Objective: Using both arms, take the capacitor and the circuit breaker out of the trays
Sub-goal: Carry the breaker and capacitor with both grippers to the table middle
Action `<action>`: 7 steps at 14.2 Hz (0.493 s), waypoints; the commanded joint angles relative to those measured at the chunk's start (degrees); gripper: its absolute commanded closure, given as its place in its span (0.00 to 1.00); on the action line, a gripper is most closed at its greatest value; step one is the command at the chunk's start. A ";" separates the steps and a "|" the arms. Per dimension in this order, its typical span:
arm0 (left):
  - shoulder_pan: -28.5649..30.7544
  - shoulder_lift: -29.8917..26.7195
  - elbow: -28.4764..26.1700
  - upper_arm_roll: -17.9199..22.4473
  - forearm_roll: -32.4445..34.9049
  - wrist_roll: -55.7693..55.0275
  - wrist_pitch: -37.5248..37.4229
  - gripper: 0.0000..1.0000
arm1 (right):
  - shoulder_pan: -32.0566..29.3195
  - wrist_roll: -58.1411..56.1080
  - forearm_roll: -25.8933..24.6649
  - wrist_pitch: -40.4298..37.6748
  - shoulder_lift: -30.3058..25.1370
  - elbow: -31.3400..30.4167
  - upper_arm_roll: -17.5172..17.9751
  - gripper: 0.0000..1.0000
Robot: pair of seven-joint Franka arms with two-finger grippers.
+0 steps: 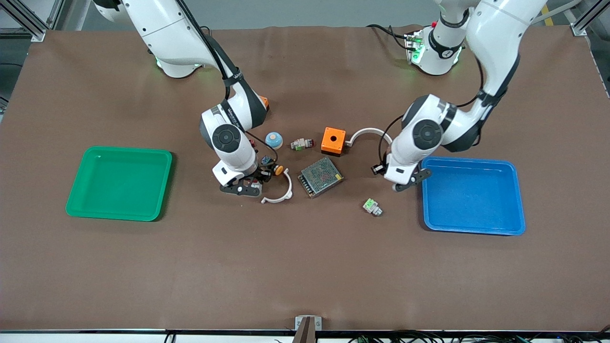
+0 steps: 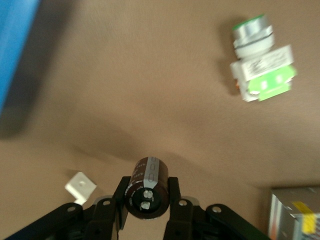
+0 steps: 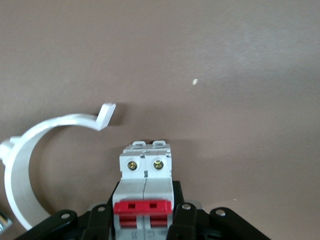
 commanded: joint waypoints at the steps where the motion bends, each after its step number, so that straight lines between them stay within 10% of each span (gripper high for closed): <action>1: -0.88 2.68 1.10 0.07 3.98 -5.74 0.87 0.99 | -0.65 2.77 0.44 -3.11 0.13 2.72 -0.45 0.00; 7: -3.25 4.17 1.45 0.06 3.98 -10.50 1.84 0.89 | -7.50 -2.65 0.18 -26.73 -0.83 19.31 -0.45 0.00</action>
